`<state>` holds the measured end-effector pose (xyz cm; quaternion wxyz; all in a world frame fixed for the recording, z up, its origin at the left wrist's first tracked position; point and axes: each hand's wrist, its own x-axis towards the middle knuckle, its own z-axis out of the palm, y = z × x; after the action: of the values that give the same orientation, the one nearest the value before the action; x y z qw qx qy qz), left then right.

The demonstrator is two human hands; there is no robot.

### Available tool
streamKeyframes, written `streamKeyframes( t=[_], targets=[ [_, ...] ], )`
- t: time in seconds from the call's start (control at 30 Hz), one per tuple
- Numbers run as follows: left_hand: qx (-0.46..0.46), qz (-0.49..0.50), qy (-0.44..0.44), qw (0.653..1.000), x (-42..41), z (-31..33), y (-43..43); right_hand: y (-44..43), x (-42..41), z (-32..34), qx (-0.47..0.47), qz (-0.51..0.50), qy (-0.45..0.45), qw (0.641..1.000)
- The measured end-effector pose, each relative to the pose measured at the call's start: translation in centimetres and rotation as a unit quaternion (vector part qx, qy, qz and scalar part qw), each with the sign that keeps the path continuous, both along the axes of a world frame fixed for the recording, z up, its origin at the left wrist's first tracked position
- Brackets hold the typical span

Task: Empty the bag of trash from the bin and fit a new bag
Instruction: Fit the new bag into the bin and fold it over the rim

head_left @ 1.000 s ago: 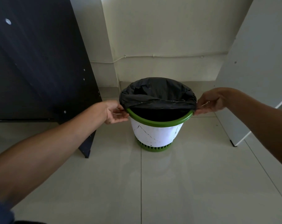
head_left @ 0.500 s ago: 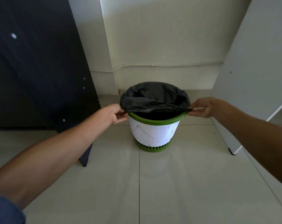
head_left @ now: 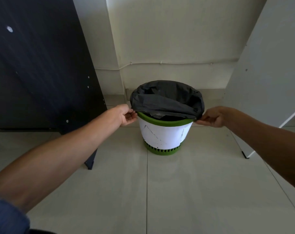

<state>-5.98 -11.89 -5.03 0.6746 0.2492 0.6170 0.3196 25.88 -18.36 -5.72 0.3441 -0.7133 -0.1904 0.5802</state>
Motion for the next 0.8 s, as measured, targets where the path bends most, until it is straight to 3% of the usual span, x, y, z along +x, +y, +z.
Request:
streamKeyframes(
  t=[0.17,0.37,0.5,0.63,0.8],
  targets=[
    [-0.009,-0.012,-0.01,1.0,0.3,-0.8,-0.2,0.8,0.2,-1.6,0.081,-0.088,0.032,0.992],
    [0.003,0.025,-0.043,0.999,0.1,-1.4,-0.4,-0.4,0.3,-1.0,0.068,-0.024,0.094,0.993],
    [0.023,0.004,-0.003,1.0,0.6,-1.3,-0.1,-0.4,-0.8,-2.5,0.071,-0.031,0.061,0.995],
    [0.008,0.0,-0.01,1.0,1.3,-1.9,-0.2,0.4,-1.4,-2.8,0.104,-0.09,0.042,0.99],
    [-0.019,0.026,-0.031,0.999,0.4,-2.5,0.2,0.5,-0.9,-2.2,0.095,-0.082,0.066,0.99]
  ],
)
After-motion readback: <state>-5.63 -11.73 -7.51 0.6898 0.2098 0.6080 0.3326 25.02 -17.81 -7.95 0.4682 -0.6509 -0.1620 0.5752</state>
